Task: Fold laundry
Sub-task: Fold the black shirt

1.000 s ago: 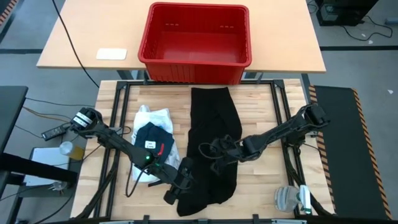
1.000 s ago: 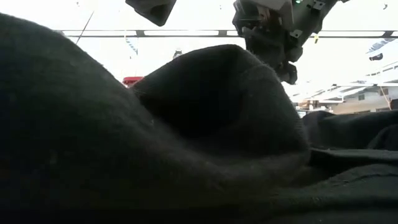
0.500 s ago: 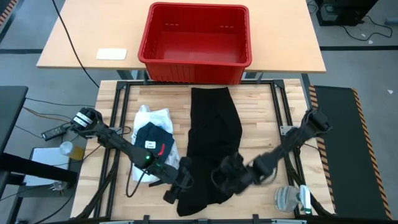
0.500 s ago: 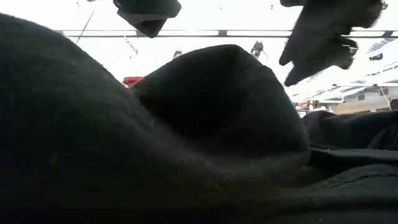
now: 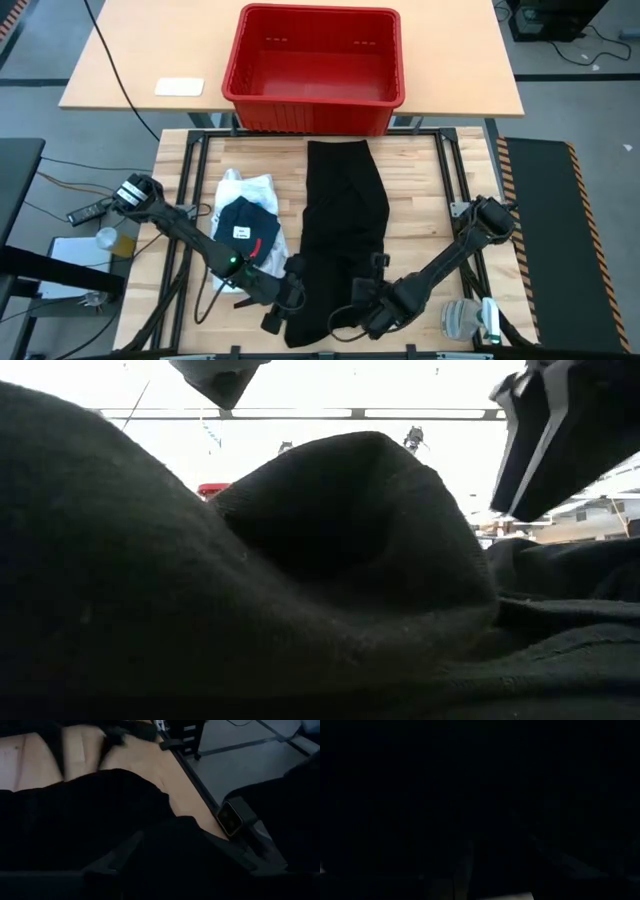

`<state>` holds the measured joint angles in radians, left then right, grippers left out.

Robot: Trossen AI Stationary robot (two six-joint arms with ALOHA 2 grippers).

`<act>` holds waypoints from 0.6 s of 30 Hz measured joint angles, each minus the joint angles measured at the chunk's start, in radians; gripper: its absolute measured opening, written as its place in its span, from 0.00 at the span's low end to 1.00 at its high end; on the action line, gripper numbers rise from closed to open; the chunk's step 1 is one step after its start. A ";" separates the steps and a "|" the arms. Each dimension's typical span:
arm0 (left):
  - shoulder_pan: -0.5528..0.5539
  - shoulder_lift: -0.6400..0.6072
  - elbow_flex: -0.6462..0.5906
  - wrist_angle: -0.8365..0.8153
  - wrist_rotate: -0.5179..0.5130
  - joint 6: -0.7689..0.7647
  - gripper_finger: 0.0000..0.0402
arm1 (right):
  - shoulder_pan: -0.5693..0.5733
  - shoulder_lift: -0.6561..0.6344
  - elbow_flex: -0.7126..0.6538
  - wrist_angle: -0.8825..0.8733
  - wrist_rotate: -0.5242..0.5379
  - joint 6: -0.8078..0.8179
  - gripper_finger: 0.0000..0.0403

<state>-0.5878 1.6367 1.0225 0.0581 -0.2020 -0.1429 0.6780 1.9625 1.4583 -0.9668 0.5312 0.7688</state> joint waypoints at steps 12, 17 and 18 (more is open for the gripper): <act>-0.066 0.006 -0.001 -0.039 -0.119 -0.020 0.48 | -0.113 -0.017 0.030 -0.010 -0.106 -0.389 0.43; -0.091 0.052 -0.001 -0.035 -0.182 -0.020 0.48 | -0.126 -0.016 0.020 0.015 -0.121 -0.446 0.42; -0.091 0.064 -0.001 -0.027 -0.186 -0.021 0.48 | -0.128 -0.016 0.009 0.026 -0.121 -0.457 0.42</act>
<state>-0.6788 1.7006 1.0214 0.0308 -0.3882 -0.1637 0.5497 1.9461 1.4674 -0.9412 0.4105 0.3122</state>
